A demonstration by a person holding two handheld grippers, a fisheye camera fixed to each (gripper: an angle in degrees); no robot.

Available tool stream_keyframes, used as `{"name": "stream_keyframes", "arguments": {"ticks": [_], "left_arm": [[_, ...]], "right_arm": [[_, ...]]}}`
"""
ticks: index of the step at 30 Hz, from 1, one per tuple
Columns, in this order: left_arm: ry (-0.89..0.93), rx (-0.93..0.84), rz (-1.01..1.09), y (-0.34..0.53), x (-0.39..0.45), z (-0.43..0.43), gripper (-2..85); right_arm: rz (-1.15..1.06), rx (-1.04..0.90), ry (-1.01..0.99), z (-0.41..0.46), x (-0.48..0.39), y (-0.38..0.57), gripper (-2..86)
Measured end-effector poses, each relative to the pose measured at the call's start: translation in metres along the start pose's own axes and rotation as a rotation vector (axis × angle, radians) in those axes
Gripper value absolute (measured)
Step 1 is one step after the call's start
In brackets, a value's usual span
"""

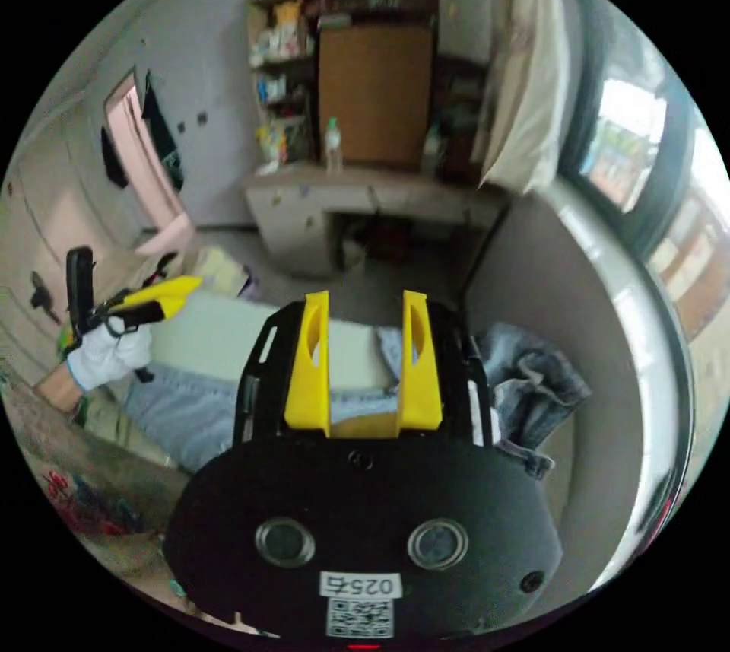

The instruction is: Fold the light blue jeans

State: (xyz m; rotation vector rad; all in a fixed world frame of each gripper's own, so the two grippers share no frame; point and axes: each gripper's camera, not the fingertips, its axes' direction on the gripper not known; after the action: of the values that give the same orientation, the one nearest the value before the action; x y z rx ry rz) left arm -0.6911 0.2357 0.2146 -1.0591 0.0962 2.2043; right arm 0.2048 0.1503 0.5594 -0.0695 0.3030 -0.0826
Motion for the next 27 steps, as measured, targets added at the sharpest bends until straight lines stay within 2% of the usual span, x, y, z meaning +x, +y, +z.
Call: {"name": "stream_keyframes", "arguments": {"ticks": [4, 8, 10, 13, 17, 23, 27], "left_arm": [[-0.029, -0.109, -0.058, 0.02, -0.006, 0.074, 13.3], [-0.091, -0.197, -0.012, 0.038, -0.01, 0.119, 13.1], [-0.114, -0.26, 0.013, 0.052, -0.017, 0.144, 13.1], [-0.159, -0.341, 0.046, 0.071, -0.026, 0.175, 12.6], [-0.267, -0.444, 0.127, 0.093, -0.027, 0.216, 12.1], [-0.36, -0.484, 0.271, 0.105, -0.017, 0.291, 11.3], [-0.469, -0.483, 0.446, 0.109, -0.007, 0.325, 12.1]], "right_arm": [[-0.051, -0.201, -0.053, 0.099, 0.037, 0.001, 13.6], [-0.12, -0.406, -0.075, 0.159, 0.053, 0.004, 13.6], [-0.155, -0.495, -0.009, 0.18, 0.054, 0.008, 9.7], [-0.284, -0.451, 0.073, 0.168, 0.046, 0.012, 1.8], [-0.239, -0.352, 0.05, 0.123, 0.06, 0.009, 0.2], [-0.087, -0.251, -0.153, 0.0, 0.118, 0.015, -0.4], [-0.139, -0.205, -0.312, -0.073, 0.143, 0.028, -0.4]]}}
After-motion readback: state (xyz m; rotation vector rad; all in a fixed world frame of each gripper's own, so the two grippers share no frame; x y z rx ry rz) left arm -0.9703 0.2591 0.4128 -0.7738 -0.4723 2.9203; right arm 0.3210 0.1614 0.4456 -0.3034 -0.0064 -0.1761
